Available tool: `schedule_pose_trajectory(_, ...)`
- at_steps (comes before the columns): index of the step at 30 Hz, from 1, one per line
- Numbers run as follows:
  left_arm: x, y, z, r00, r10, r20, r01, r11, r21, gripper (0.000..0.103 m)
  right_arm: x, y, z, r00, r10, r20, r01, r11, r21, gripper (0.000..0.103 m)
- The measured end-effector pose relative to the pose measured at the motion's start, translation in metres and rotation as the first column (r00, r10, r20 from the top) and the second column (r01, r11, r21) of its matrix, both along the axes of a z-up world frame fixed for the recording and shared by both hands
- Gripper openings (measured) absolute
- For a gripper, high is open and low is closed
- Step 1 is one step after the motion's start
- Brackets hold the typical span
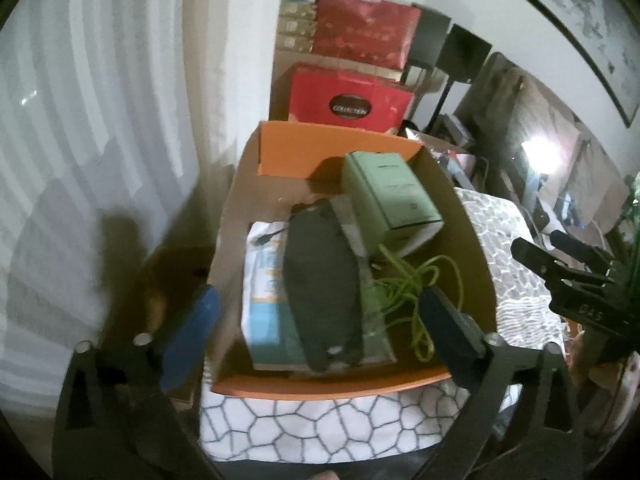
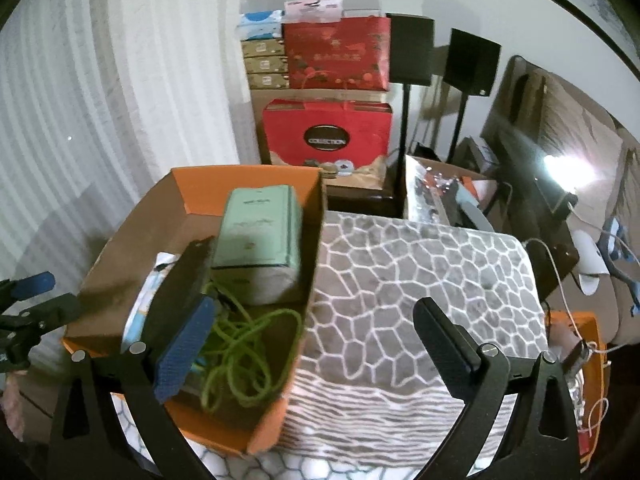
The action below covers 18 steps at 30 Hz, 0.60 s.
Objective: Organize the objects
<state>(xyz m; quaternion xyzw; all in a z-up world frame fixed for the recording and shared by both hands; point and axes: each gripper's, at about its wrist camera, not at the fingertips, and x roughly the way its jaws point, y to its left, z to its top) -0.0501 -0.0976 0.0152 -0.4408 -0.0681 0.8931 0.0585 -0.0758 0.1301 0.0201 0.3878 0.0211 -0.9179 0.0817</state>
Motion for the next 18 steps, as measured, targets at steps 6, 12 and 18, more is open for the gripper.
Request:
schedule_pose_trajectory(6, 0.011, 0.030, 0.003, 0.999, -0.014, -0.031, 0.012, 0.998, -0.061, 0.103, 0.018, 0.027, 0.002, 0.999, -0.040, -0.009, 0.040, 0.999, -0.002, 0.103)
schedule_pose_trajectory(12, 0.028, 0.051, 0.005, 0.998, -0.037, -0.058, 0.035, 0.999, -0.031, 0.103, 0.039, 0.044, 0.003, 0.998, -0.059, -0.010, 0.059, 0.998, -0.007, 0.103)
schedule_pose_trajectory(18, 0.048, 0.070, 0.009, 0.993, -0.062, -0.098, 0.059, 0.998, -0.034, 0.103, 0.065, 0.058, 0.000, 0.996, -0.083, -0.012, 0.082, 0.996, -0.021, 0.103)
